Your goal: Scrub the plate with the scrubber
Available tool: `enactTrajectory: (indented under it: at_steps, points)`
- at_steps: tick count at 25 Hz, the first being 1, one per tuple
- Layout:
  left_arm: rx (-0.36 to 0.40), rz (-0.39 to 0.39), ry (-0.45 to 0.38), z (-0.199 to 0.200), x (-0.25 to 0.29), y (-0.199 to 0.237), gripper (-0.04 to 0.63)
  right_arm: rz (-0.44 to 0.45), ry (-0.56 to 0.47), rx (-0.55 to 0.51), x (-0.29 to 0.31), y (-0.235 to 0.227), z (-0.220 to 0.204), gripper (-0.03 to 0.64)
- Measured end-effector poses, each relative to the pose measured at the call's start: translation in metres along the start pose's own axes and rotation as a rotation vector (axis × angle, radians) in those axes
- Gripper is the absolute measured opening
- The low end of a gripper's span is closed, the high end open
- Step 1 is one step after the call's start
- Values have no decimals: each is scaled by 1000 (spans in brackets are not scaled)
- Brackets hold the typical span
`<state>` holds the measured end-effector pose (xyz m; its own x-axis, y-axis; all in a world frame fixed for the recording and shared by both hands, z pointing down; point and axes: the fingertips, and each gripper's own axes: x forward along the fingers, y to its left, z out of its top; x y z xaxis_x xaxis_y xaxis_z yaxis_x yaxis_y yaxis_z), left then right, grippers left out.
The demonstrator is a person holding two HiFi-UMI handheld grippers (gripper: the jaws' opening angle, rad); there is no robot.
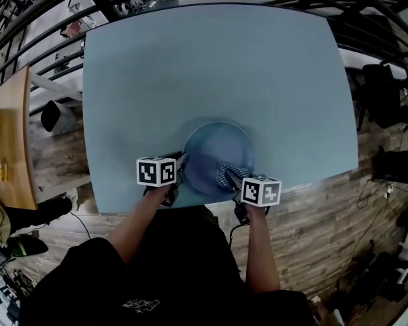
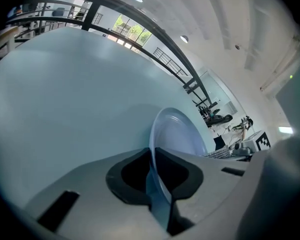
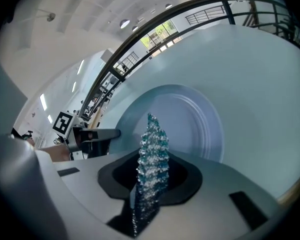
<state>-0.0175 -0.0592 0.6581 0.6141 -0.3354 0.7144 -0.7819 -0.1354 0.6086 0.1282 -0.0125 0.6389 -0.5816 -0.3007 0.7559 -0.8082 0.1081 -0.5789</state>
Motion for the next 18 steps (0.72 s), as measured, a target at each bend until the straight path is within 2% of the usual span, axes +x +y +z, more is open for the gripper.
enactTrajectory:
  at_steps: [3, 18]
  points:
    - [-45, -2, -17, 2, 1, 0, 38, 4, 13, -19, 2, 1, 2, 84]
    - [-24, 36, -17, -2, 2, 0, 35, 64, 78, -125, 41, 45, 6, 84]
